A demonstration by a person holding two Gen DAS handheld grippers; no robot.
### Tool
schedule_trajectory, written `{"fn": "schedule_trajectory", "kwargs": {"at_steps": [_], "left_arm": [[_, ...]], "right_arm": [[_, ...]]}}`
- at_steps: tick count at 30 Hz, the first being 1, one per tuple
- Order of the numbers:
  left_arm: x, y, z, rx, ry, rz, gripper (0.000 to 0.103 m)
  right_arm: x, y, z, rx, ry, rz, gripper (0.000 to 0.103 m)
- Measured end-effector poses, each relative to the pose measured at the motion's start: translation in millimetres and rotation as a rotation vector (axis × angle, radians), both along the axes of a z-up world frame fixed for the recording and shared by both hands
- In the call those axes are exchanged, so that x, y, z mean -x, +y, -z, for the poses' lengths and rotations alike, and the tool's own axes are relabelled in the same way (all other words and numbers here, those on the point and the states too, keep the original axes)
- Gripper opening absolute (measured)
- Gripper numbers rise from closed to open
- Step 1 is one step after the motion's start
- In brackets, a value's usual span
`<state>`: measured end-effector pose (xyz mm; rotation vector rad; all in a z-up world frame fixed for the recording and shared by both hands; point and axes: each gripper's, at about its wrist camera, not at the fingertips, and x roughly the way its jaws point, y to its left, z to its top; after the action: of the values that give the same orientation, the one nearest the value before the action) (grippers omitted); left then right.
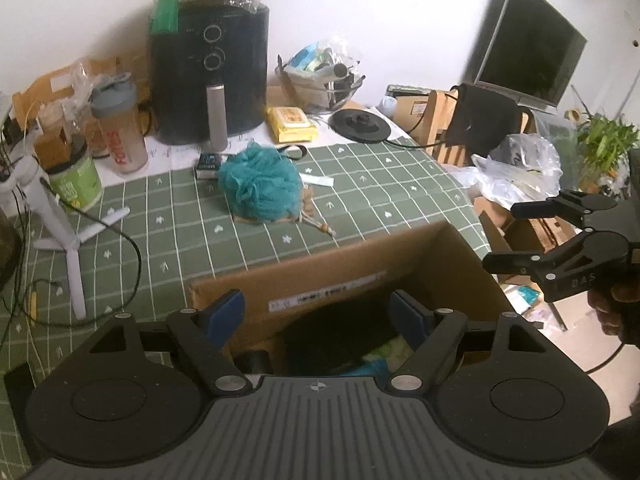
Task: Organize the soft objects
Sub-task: 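Move the left gripper back to the blue loofah on the mat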
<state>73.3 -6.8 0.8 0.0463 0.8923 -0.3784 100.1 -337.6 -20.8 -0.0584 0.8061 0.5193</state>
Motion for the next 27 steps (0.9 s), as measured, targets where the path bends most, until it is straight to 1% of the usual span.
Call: {"fn": "schedule_trajectory", "kwargs": {"at_steps": [5,11,16,20,27], "left_arm": [[-13.7,4.8,-3.9,-0.016,-0.027,0.019,0.080],[-32.5,9.3,-7.5,-0.042,-0.059,0.046,0.080],[-51.9,9.2,-8.9,-0.065,-0.094,0.067,0.080],[-67.9,8.5,-9.6,-0.066,-0.120,0.080,0.080],[-91.8,6.8,-4.1,-0.072,-0.130,0.116,0.080]], "right_arm": [[-11.2,2.1,1.4,0.011,-0.008,0.014,0.103],[-24.1,8.0,0.6,0.029,-0.015,-0.011,0.103],[-34.7,7.6,0.7,-0.005,0.011,-0.016,0.103],[-44.4,4.5,3.3,-0.035,0.041,-0.023,0.103],[-61.1,-4.5,5.7,-0.077,0.096,0.025,0.103]]}}
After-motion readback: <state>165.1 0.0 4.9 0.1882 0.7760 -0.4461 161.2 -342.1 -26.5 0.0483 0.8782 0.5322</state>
